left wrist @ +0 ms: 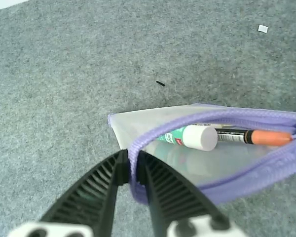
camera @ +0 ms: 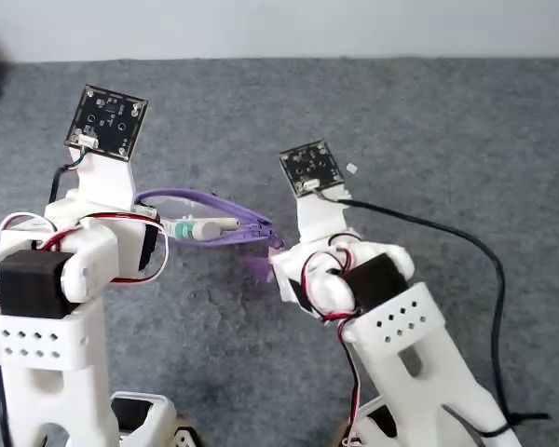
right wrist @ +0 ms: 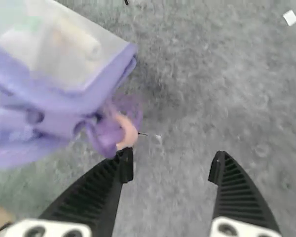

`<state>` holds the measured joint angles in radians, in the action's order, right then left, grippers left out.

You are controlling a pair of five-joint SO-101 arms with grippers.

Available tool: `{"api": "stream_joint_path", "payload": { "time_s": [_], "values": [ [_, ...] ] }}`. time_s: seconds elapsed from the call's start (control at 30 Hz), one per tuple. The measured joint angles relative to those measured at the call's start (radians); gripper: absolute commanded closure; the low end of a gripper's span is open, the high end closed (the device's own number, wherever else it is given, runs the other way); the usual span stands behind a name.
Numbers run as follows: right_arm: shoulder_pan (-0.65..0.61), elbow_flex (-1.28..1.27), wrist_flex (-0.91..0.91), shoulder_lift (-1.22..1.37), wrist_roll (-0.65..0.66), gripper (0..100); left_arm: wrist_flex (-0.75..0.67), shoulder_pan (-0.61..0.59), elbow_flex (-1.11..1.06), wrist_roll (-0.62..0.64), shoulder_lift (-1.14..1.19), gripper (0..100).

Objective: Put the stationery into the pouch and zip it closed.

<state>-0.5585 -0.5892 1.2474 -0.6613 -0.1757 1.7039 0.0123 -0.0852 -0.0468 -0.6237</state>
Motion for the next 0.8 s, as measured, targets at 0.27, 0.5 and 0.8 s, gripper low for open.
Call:
{"api": "stream_joint_path", "payload": {
  "time_s": [0.27,0.5,0.8],
  "values": [
    [0.0,-0.176,-0.249,0.0,0.0,75.2,0.0,0.0,0.0,0.0,0.0,99],
    [-0.012,-0.196,-0.285,-0.048,0.0,75.3,0.0,0.0,0.0,0.0,0.0,99],
    [-0.061,-0.272,-0.292,-0.178,0.0,75.3,-0.002,0.0,0.0,0.0,0.0,99]
  ]
}}
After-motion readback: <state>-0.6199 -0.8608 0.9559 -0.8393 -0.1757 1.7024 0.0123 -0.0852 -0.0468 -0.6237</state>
